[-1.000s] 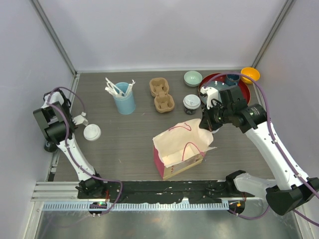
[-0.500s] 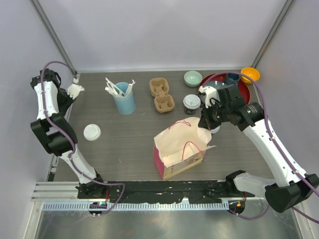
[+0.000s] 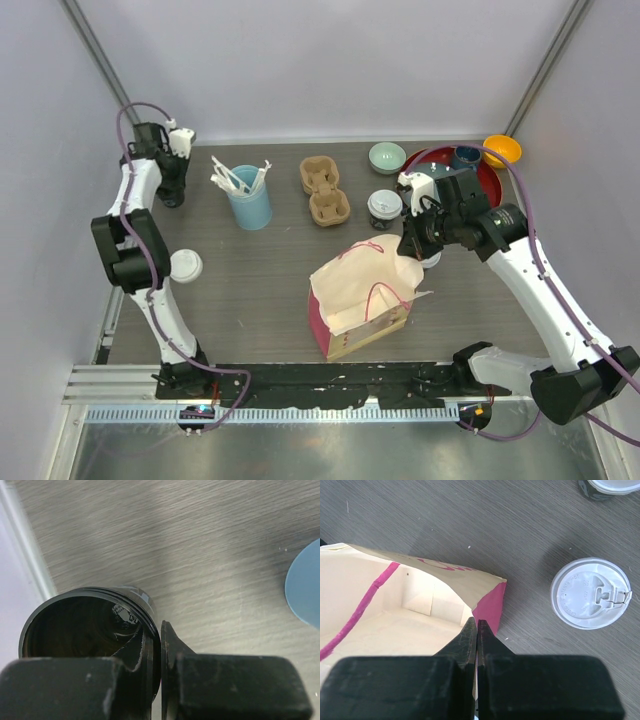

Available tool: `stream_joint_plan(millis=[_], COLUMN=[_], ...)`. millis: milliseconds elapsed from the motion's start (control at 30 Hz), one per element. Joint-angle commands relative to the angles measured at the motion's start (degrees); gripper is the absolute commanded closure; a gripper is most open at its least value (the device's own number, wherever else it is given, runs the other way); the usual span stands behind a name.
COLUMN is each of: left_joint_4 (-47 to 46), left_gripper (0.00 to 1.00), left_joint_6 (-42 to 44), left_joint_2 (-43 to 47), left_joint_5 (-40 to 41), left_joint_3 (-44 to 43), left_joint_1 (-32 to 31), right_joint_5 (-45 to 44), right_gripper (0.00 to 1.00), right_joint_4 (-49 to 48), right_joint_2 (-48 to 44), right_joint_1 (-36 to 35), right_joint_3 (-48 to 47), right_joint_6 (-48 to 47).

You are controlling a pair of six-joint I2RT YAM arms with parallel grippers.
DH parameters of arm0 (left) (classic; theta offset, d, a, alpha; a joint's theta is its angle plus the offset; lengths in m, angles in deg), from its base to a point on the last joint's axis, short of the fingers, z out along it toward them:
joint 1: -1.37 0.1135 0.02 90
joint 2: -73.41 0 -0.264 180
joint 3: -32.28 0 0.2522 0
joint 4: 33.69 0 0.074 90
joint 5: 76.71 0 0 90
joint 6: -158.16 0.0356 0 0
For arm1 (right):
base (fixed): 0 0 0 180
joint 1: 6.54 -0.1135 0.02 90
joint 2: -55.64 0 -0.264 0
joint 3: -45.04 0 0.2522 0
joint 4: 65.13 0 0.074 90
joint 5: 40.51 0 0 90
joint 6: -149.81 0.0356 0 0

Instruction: Pack the takeout coffee

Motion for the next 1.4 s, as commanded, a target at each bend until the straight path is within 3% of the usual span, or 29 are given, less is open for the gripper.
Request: stream_joint_plan(millis=[0, 367, 467, 500, 533, 700, 933, 1100, 1233, 1367], left_joint_4=[-7.56, -9.5, -9.5, -9.5, -9.59, -9.67, -6.09, 0.51, 9.72, 17.12], left_gripper=[1.0, 0.99, 0.63, 0.46, 0.39, 0.23, 0.16, 0.13, 0.11, 0.1], left_joint_6=[-4.82, -4.64, -4.55, -4.64, -5.17, -5.96, -7.01, -8.6, -7.81, -7.28], left_joint_2=[-4.28, -9.03, -8.85, -8.51, -7.72, -4.2, 2.21, 11.33, 17.75, 23.04], left_joint_5=[2.79, 2.17, 1.91, 1.82, 1.39, 0.94, 1.74, -1.94, -5.29, -8.98], left_joint_3=[-2.06, -2.32, -2.23, -2.15, -2.15, -3.37, -5.75, -5.4, -4.78, -3.38], left_joint_1=[-2.31, -3.64, -3.55, -3.63, -3.63, -3.63, -3.63, -3.63, -3.72, -3.63], right_joint_5=[-0.88, -1.05, -1.05, -0.97, -1.05, -1.49, -2.46, -2.2, 0.25, 1.85], right_gripper=[0.99, 0.99, 0.99, 0.99, 0.99, 0.93, 0.88, 0.99, 0.99, 0.99], right_joint_4=[3.4, 3.13, 3.22, 3.13, 3.13, 3.04, 1.82, 0.59, -3.19, -10.73], right_joint_2=[-1.19, -1.81, -2.08, -1.99, -1.9, -1.99, -0.68, 0.12, -0.14, 2.65], right_joint_1=[-0.07, 0.02, -0.07, -0.07, 0.02, 0.02, -0.07, 0.02, -0.68, -6.72], right_joint_3=[0.37, 0.81, 0.81, 0.9, 0.81, 0.81, 0.81, -0.24, -1.3, -2.53], right_joint_6=[-0.89, -0.89, -0.89, -0.89, -0.89, -0.45, 2.88, 6.4, 13.32, 17.04])
